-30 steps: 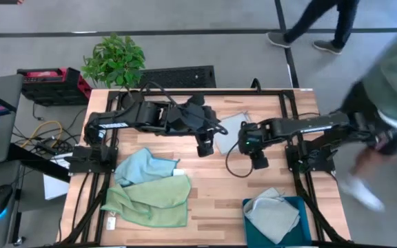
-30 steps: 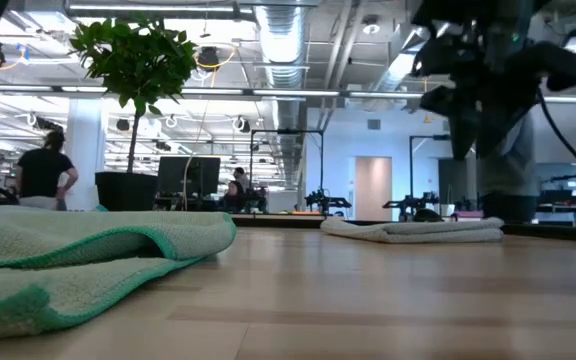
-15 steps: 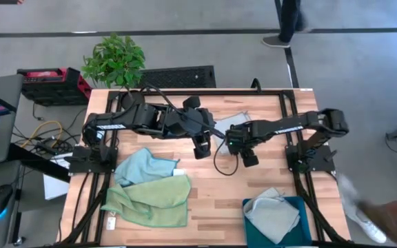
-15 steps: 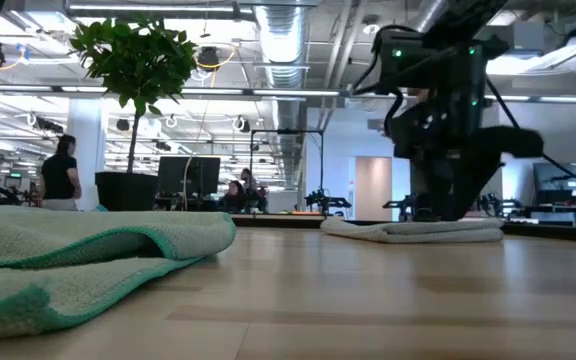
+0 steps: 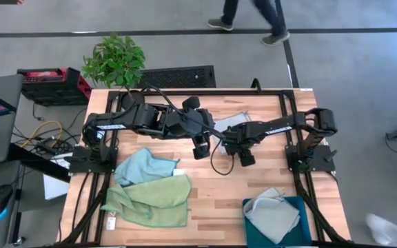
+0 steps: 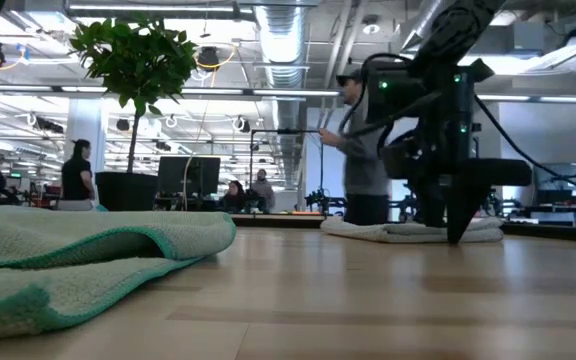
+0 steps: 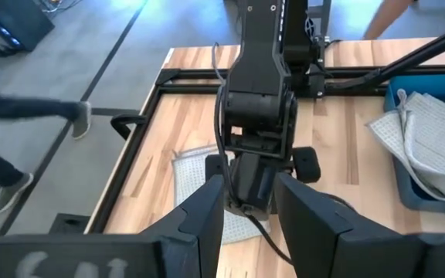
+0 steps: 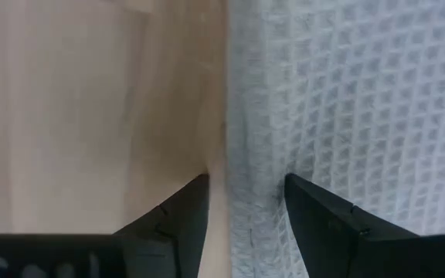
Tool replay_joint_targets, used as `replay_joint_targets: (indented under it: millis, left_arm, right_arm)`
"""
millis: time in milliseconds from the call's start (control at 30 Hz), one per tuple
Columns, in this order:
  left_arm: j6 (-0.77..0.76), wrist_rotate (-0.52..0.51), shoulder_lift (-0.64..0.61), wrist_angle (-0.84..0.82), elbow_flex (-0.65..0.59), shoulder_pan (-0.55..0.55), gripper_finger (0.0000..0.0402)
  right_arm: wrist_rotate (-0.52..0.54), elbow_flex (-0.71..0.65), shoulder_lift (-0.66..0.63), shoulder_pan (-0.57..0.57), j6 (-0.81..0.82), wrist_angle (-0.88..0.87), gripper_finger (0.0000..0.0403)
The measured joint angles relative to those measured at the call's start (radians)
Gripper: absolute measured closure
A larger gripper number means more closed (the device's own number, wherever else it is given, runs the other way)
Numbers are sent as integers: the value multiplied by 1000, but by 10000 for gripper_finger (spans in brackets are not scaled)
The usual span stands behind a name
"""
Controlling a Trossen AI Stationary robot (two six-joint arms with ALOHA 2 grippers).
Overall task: Fold microfiber towels
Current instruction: Put the folded gray microfiber towel into the blue bin
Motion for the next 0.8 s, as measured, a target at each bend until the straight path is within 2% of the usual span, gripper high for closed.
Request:
replay_joint_targets:
  millis: [300, 400, 633, 800]
  left_arm:
    - [-10, 3, 0, -23, 0, -1, 290]
    - [-10, 3, 0, -23, 0, -6, 290]
    - [-31, 3, 0, -22, 0, -21, 290]
    - [-90, 3, 1, -25, 0, -39, 290]
  right_arm:
    - [53, 2, 29, 3, 77, -5, 219]
    - [52, 1, 28, 3, 108, -4, 254]
    - [104, 0, 31, 0, 165, 22, 383]
    - [106, 1, 31, -1, 182, 19, 384]
